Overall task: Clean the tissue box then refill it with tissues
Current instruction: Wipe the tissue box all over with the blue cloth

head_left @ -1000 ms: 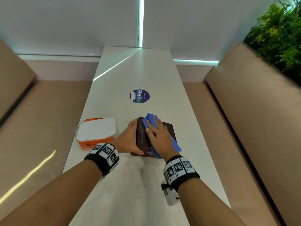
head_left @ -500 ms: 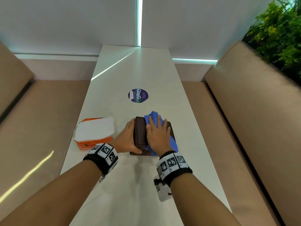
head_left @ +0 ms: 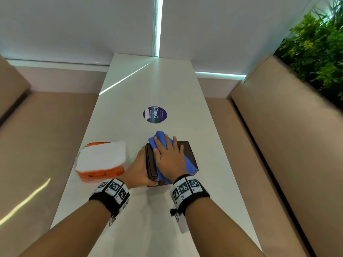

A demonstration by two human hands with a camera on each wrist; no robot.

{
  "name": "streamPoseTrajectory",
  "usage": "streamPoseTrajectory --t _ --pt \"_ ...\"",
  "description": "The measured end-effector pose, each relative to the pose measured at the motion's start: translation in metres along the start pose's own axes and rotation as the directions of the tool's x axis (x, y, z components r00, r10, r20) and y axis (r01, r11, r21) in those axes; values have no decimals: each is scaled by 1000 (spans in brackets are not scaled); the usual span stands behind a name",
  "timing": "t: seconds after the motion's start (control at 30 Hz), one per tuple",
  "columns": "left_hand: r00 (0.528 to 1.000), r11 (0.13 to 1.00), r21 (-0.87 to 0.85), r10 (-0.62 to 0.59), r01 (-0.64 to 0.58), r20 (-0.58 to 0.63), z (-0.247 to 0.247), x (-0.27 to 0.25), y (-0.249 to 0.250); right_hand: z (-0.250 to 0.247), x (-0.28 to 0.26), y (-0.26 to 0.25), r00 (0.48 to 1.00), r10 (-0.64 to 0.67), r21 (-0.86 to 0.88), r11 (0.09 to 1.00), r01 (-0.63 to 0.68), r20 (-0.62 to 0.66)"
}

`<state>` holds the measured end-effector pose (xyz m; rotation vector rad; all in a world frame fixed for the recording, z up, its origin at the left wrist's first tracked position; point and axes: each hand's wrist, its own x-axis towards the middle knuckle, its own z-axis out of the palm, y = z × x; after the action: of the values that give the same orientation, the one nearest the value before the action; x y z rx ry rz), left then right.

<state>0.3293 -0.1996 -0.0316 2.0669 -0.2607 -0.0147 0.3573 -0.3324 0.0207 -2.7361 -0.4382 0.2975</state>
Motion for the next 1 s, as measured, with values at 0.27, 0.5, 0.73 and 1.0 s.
streamPoseTrajectory --t 0.27,0.5,0.73,1.0 --pt "998 996 -68 -55 56 29 -4 2 -17 -6 13 40 979 186 -99 976 -194 -81" --pt "996 991 -109 -74 79 50 -6 4 -12 16 -11 9 939 323 -36 943 -330 -120" --pt "960 960 33 -279 278 23 -9 -1 -16 33 -9 -36 999 -17 -65 998 20 44" --pt "988 988 -88 -116 125 98 -15 6 -18 5 18 17 977 187 -113 974 -199 -105"
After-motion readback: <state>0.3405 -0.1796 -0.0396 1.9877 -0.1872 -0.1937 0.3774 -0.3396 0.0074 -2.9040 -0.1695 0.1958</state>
